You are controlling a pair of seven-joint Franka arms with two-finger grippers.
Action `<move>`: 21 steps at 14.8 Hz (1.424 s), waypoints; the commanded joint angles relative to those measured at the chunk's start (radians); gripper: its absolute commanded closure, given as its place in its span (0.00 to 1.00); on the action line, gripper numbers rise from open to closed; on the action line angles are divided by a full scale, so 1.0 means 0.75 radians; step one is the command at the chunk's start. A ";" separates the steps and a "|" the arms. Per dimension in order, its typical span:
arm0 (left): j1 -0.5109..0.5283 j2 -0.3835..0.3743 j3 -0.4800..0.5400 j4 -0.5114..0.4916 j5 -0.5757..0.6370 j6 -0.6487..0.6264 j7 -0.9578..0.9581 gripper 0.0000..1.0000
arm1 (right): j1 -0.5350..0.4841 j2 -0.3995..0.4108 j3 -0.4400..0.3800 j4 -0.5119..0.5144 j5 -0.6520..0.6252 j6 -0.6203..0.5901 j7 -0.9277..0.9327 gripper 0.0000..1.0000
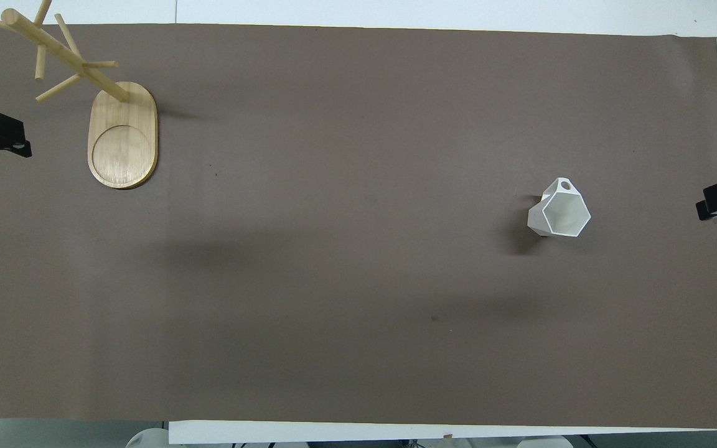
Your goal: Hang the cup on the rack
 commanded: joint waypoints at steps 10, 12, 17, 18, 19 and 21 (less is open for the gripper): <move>0.010 -0.025 -0.008 -0.031 0.026 -0.005 0.011 0.00 | -0.150 -0.062 -0.014 -0.192 0.121 0.178 -0.800 0.00; 0.010 -0.025 -0.008 -0.031 0.026 -0.005 0.011 0.00 | -0.331 -0.003 -0.014 -0.256 0.328 0.271 -1.232 0.00; 0.010 -0.025 -0.008 -0.031 0.026 -0.005 0.011 0.00 | -0.515 0.301 -0.014 -0.264 0.759 0.336 -1.960 0.00; 0.010 -0.025 -0.008 -0.031 0.026 -0.005 0.009 0.00 | -0.530 0.339 -0.016 -0.295 0.874 0.338 -2.108 0.00; 0.010 -0.025 -0.008 -0.031 0.026 -0.005 0.011 0.00 | -0.544 0.345 -0.014 -0.362 0.962 0.332 -2.225 0.00; 0.010 -0.025 -0.008 -0.031 0.026 -0.005 0.009 0.00 | -0.591 0.349 -0.014 -0.529 1.164 0.318 -2.519 0.00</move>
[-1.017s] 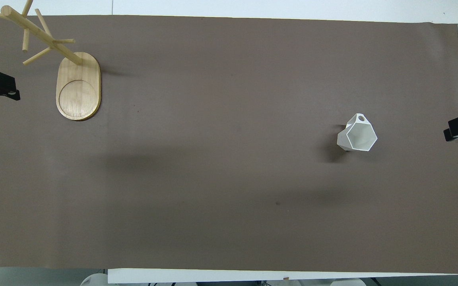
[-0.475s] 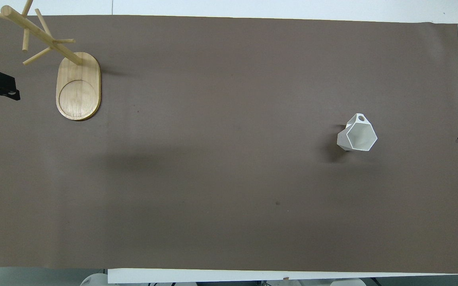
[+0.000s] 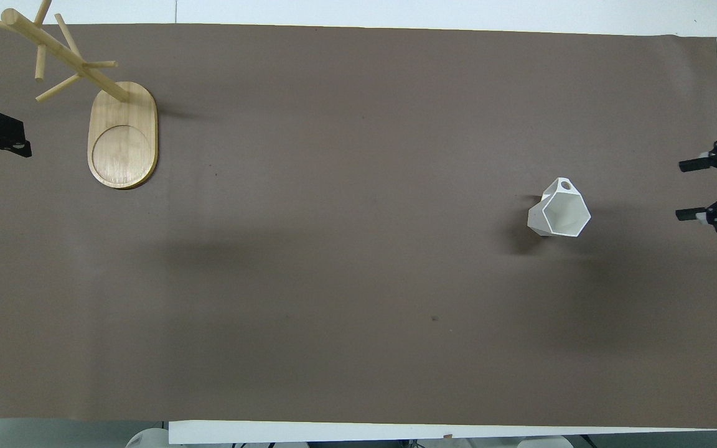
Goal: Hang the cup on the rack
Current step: 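Move the open right gripper toward the white hexagonal cup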
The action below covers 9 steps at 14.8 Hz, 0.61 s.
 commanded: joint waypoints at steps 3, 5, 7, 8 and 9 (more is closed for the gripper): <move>0.010 -0.025 -0.008 -0.031 0.026 -0.005 0.011 0.00 | -0.075 0.067 0.015 -0.231 0.314 -0.046 -0.564 0.00; 0.010 -0.027 -0.008 -0.031 0.026 -0.005 0.011 0.00 | -0.064 0.163 0.017 -0.245 0.426 -0.061 -0.717 0.00; 0.010 -0.027 -0.008 -0.031 0.026 -0.005 0.009 0.00 | -0.052 0.211 0.018 -0.282 0.471 -0.057 -0.804 0.00; 0.010 -0.025 -0.008 -0.031 0.026 -0.007 0.011 0.00 | -0.052 0.231 0.018 -0.282 0.472 -0.057 -0.828 0.00; 0.010 -0.025 -0.008 -0.031 0.026 -0.005 0.011 0.00 | -0.052 0.237 0.018 -0.282 0.476 -0.055 -0.849 0.00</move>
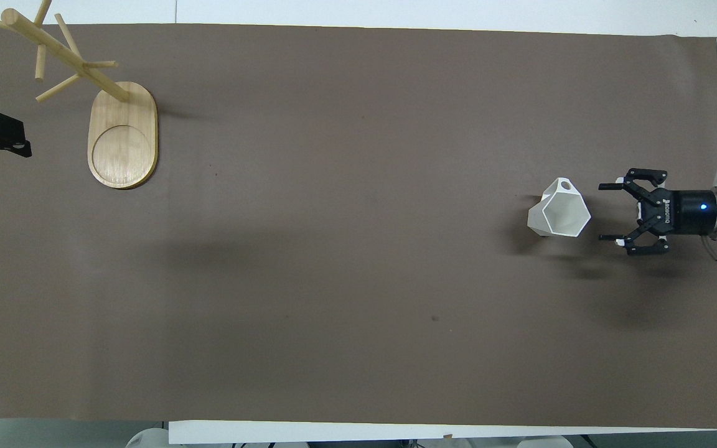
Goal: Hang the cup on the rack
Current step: 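Move the open right gripper toward the white hexagonal cup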
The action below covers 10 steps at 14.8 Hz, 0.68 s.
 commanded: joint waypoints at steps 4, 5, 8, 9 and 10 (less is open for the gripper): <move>0.010 -0.027 -0.008 -0.031 0.026 -0.005 0.011 0.00 | 0.055 0.011 0.003 -0.048 0.099 0.042 -0.115 0.00; 0.010 -0.025 -0.008 -0.031 0.026 -0.005 0.011 0.00 | 0.063 0.013 0.003 -0.051 0.105 0.059 -0.115 0.00; 0.010 -0.025 -0.008 -0.031 0.026 -0.007 0.011 0.00 | 0.092 0.007 0.003 -0.099 0.133 0.077 -0.160 0.00; 0.010 -0.025 -0.008 -0.031 0.026 -0.005 0.011 0.00 | 0.092 0.007 0.003 -0.112 0.133 0.098 -0.178 0.00; 0.010 -0.027 -0.008 -0.031 0.026 -0.005 0.011 0.00 | 0.092 0.005 0.003 -0.120 0.133 0.106 -0.199 0.00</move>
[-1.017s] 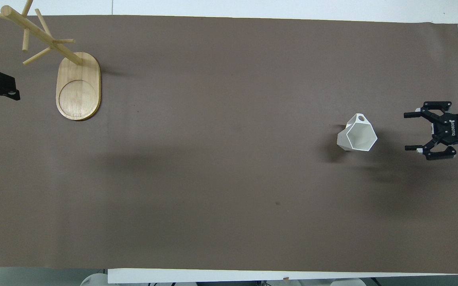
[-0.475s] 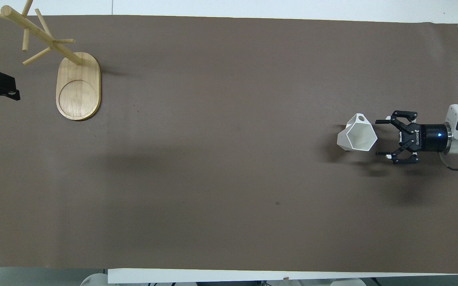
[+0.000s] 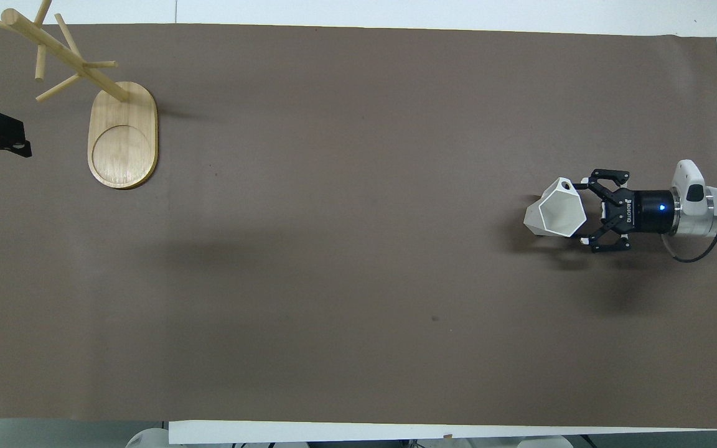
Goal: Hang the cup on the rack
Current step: 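Move the open right gripper toward the white hexagonal cup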
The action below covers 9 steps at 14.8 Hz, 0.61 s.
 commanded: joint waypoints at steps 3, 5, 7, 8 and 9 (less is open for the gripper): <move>0.010 -0.025 -0.008 -0.031 0.026 -0.005 0.011 0.00 | -0.006 -0.031 0.000 -0.082 0.034 0.059 -0.076 0.00; 0.010 -0.025 -0.008 -0.031 0.026 -0.005 0.011 0.00 | 0.023 -0.031 0.000 -0.082 0.044 0.065 -0.078 0.00; 0.010 -0.025 -0.008 -0.031 0.026 -0.005 0.009 0.00 | 0.033 -0.033 0.000 -0.094 0.056 0.067 -0.088 0.00; 0.010 -0.025 -0.008 -0.031 0.026 -0.005 0.011 0.00 | 0.051 -0.033 0.000 -0.096 0.067 0.067 -0.106 0.00; 0.010 -0.025 -0.008 -0.031 0.026 -0.005 0.011 0.00 | 0.068 -0.033 0.000 -0.094 0.089 0.067 -0.119 0.00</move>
